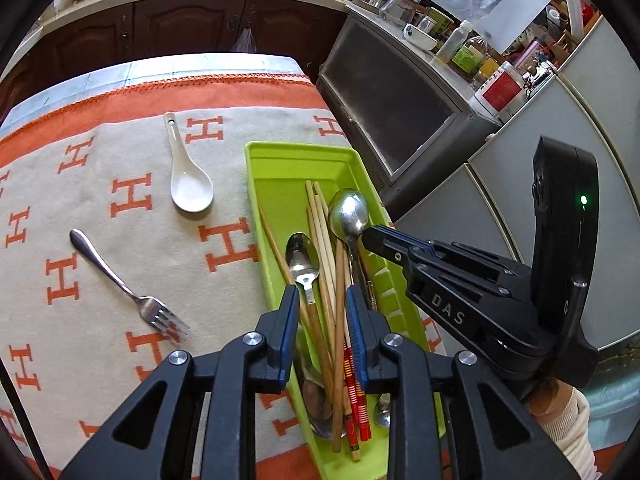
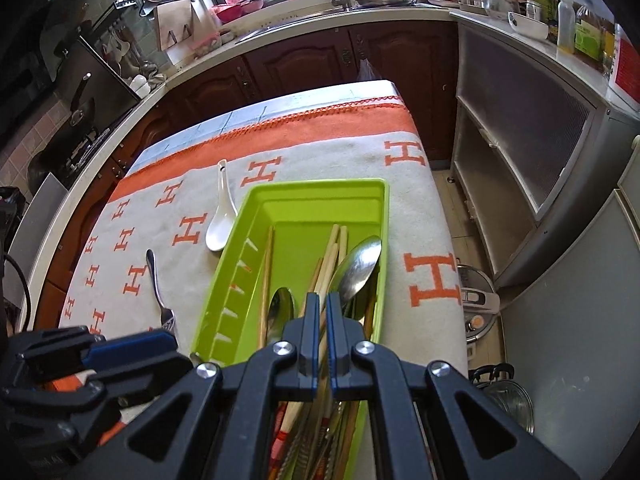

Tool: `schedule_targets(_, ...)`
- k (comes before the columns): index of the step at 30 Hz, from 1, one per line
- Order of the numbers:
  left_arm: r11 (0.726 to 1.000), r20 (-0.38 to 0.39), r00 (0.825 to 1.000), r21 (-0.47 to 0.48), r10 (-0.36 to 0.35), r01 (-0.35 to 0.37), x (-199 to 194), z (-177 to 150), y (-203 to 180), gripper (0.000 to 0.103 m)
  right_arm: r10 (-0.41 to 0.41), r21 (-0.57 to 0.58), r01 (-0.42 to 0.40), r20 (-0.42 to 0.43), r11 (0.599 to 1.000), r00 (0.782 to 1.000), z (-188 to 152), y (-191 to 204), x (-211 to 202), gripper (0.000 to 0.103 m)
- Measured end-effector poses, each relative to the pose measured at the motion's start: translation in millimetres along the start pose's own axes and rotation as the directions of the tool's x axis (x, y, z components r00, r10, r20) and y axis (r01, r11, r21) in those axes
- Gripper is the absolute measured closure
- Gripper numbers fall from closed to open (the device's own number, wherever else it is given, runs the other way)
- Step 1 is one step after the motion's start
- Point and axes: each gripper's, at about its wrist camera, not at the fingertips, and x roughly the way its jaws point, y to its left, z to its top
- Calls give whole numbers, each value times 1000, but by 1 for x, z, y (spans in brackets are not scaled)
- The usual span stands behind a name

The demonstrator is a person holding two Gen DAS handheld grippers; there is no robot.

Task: Organize utensils
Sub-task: 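Carry both spoons into the green tray and open both tools, then move the right tool to the metal fork and grasp it by the tines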

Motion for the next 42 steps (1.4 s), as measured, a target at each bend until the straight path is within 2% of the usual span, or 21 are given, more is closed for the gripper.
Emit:
schedule_targets(9, 999, -14, 999, -13, 53, -53, -23, -16, 31, 81, 51, 37, -50, -13, 998, 999, -23, 9, -11, 100)
schedule_targets(18, 990, 18, 992, -61, 126, -125, -50, -30, 75, 80, 124, 49, -123, -22, 991, 992, -34, 30, -17, 100)
schedule_targets(22, 985, 41, 987, -81, 155, -152, -64, -34, 92, 78, 155, 19, -155, 3, 988, 988, -29, 50, -26, 100)
schedule_targets(26, 979, 64, 981, -102, 184, -177, -75, -35, 108, 71, 189, -27, -189, 17, 982, 982, -20, 73, -34, 98)
schedule_targets(30, 973, 85, 975, -126, 206, -194, -85, -36, 124, 71, 204, -89, -202, 17, 975, 979, -11, 98, -34, 84)
schedule_targets(33, 970, 99, 972, -140, 215, -200, -91, -35, 134, 70, 210, -131, -209, -1, 969, 978, -4, 117, -27, 83)
schedule_targets(39, 967, 107, 971, -165, 215, -196, -92, -36, 153, 67, 189, -193, -195, -47, 962, 981, 4, 146, -2, 83)
schedule_targets(42, 966, 101, 971, -172, 215, -196, -88, -38, 160, 67, 151, -228, -164, -73, 960, 986, 7, 158, 15, 83)
